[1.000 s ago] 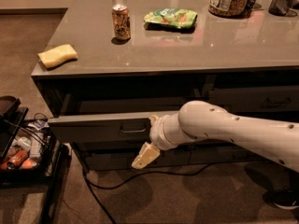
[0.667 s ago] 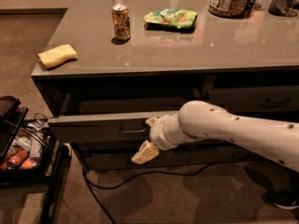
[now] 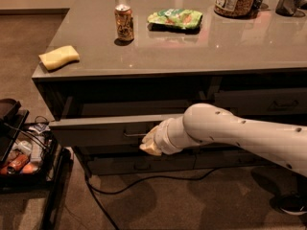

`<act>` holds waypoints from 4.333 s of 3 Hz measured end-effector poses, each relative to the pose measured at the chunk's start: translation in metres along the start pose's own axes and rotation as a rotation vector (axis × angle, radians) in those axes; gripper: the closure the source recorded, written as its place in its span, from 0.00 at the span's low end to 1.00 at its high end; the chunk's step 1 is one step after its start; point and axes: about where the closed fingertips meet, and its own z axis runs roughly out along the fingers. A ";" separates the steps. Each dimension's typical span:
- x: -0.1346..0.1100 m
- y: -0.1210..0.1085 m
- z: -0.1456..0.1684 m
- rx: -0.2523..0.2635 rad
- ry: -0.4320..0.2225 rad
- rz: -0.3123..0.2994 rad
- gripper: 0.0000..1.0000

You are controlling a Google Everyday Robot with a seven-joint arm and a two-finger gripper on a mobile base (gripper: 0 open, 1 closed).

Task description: Close top drawer

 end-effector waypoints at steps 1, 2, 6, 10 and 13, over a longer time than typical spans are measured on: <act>0.000 0.000 0.000 0.000 0.000 0.000 0.88; 0.000 0.000 0.000 0.000 0.000 0.000 1.00; -0.019 -0.053 0.022 0.131 -0.062 -0.133 1.00; -0.022 -0.113 0.055 0.170 -0.021 -0.191 1.00; -0.014 -0.132 0.057 0.180 0.002 -0.178 1.00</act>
Offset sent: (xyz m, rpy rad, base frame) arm 0.0003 0.0001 0.0006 -0.0028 -0.0081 -0.0007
